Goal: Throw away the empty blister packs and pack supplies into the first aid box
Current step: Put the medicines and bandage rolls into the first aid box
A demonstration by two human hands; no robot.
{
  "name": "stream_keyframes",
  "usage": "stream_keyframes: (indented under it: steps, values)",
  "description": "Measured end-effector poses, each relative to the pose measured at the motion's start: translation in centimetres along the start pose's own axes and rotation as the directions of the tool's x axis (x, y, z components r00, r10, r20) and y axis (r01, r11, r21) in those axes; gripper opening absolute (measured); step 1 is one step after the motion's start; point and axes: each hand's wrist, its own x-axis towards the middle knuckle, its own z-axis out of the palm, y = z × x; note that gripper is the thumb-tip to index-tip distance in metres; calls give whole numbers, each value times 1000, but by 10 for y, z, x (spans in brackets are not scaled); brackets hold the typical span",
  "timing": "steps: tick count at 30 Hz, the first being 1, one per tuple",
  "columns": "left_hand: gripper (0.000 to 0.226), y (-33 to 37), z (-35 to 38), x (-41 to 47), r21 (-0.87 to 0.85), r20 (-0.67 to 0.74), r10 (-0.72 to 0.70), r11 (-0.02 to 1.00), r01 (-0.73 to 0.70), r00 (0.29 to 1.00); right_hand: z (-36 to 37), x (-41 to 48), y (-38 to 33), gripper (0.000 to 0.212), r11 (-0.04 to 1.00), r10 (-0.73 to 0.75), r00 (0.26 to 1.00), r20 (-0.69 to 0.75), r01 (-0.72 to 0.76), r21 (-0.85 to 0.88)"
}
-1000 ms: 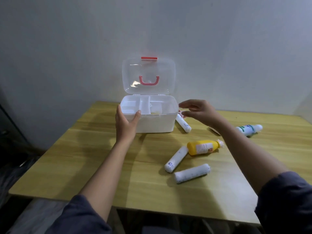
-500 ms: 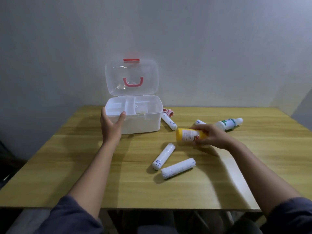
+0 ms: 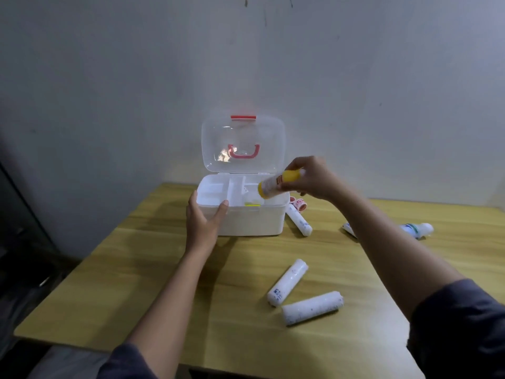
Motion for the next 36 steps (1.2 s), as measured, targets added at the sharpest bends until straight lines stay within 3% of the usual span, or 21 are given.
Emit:
stream_keyframes:
  steps: [2,5,9,12,16,22,26,30,33,36]
  values:
    - [75,1,-1,2,13,0,-1,1000,1,1000,10,10,-8,41,987,-19,993,120,38,-158]
    - [74,-2,-6,8,22,30,-10,1000,9,999,21,22,-17,36,967,21,949,313,60,-247]
    - [80,-4,-15,20,47,98,-47,998,43,994,30,30,-24,24,980,5,936,353,65,-186]
    - [90,-4,-17,26,93,125,-74,994,62,989,44,32,-27,29,974,-8,920,392,95,-204]
    - [109,6,-18,37,155,185,-82,986,53,979,59,30,-29,27,976,-91,943,319,147,-159]
    - [105,11,-21,43,228,214,-55,974,5,975,47,17,-19,34,992,-107,959,263,121,-38]
    - [105,5,-17,43,194,181,-21,981,-15,983,13,3,19,38,1000,4,998,-69,-4,-2]
    - [113,-1,-12,41,137,145,-22,991,1,989,-18,-29,88,44,955,278,881,-383,-296,13]
    - [111,1,-9,39,124,136,-19,992,2,991,-25,-57,139,50,852,482,720,-500,-517,77]
    - [108,0,-6,38,119,131,-4,993,-12,991,-19,-76,172,55,684,647,528,-550,-720,114]
